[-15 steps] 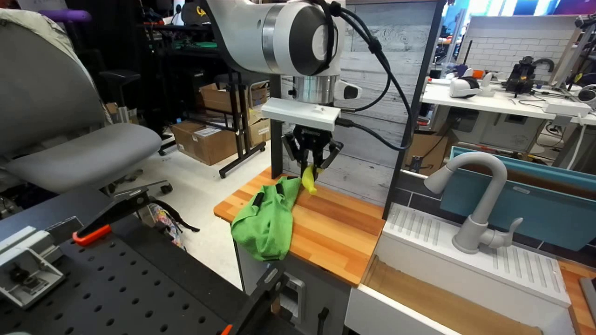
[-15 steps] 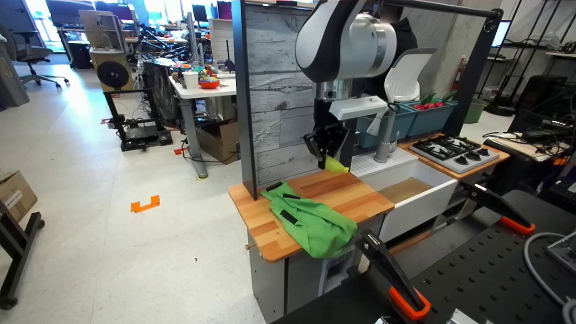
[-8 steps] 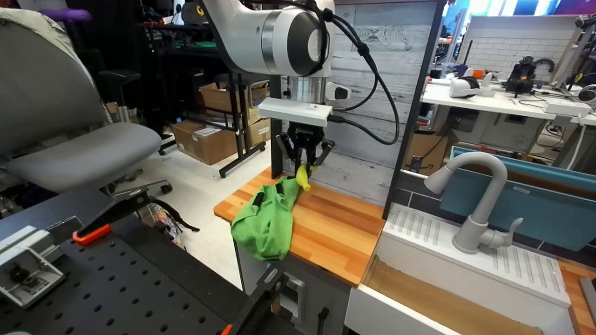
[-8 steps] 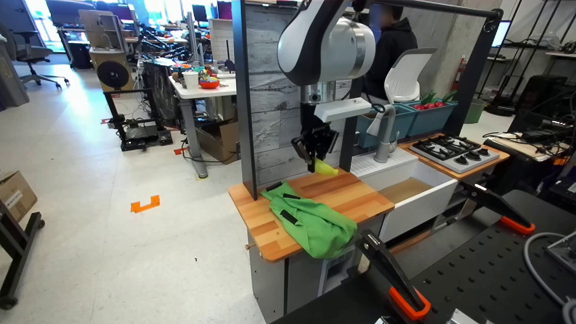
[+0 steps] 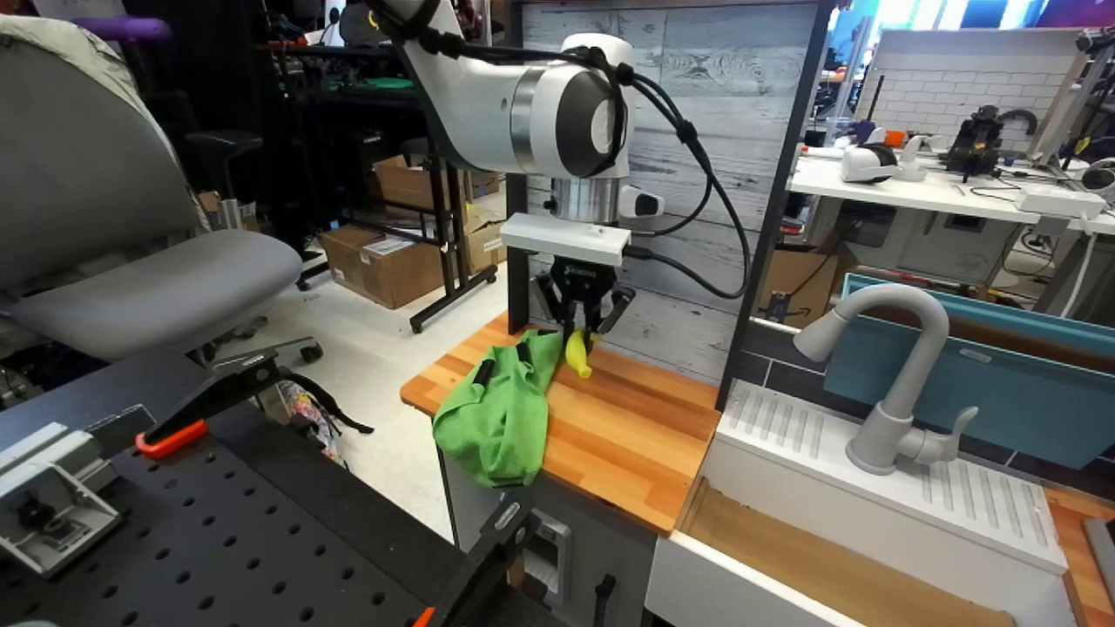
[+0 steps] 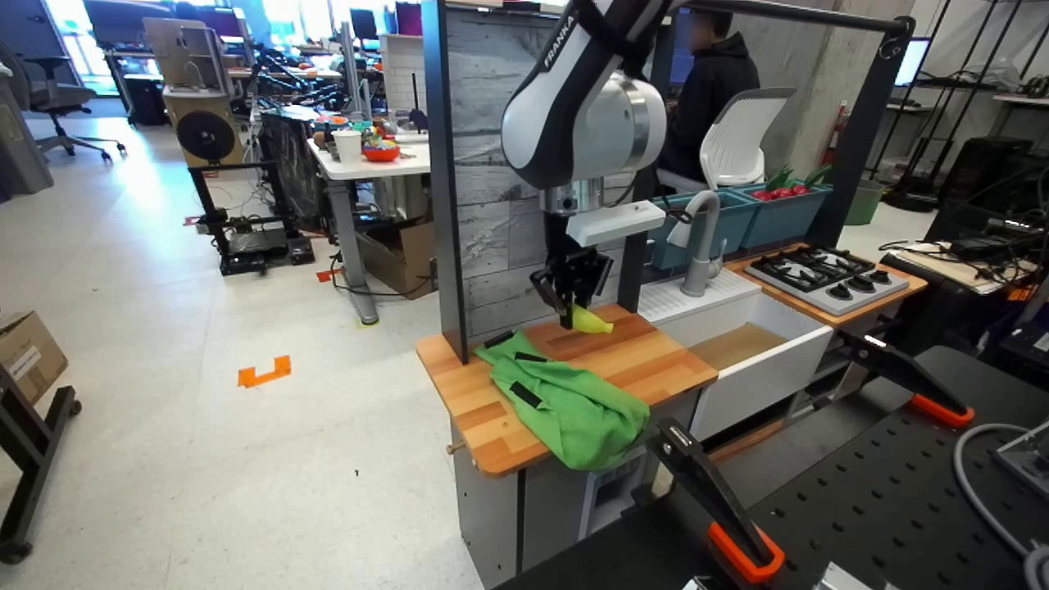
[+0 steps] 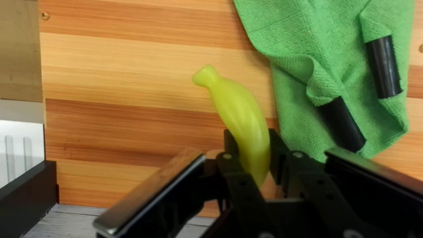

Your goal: Move the banana to the left

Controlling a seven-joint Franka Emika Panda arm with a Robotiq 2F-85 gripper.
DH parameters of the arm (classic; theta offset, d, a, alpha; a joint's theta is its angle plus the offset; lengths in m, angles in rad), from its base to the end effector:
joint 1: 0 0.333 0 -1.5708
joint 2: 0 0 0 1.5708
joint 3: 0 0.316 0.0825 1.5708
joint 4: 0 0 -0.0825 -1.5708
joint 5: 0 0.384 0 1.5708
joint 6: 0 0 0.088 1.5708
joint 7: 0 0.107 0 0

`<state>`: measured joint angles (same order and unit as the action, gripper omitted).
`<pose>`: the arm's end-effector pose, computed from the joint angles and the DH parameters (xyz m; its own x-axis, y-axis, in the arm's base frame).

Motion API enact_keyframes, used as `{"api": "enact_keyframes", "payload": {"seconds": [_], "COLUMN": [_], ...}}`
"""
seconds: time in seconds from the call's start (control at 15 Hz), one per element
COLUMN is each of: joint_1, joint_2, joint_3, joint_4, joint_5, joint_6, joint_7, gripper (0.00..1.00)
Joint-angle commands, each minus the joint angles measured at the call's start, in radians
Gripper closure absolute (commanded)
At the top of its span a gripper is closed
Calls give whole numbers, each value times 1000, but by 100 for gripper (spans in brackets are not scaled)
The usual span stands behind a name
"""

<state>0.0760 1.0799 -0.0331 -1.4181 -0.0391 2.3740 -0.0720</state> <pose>0.6875 0.0324 0.0348 0.9795 0.1556 -0.1280 0.1623 -0.9858 0.0435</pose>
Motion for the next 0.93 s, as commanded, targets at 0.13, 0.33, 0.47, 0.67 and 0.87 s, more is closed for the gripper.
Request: {"api": "enact_keyframes", "payload": {"seconds": [0.13,0.33,0.47,0.67,0.87], "joint_1": [4,10,13,14,16], "joint_2": [97,133,152,174,192], "joint_3": [-16,-22,-24,-24,-25], "joint_4": [129,164,183,205,227], "joint_5": [-29,-31,-32,-32,-34], "joint_6": [-38,-42,-44,-41,-51], "joint_7": [39,54,66,76,91], "gripper": [94,94,94,94,94]}}
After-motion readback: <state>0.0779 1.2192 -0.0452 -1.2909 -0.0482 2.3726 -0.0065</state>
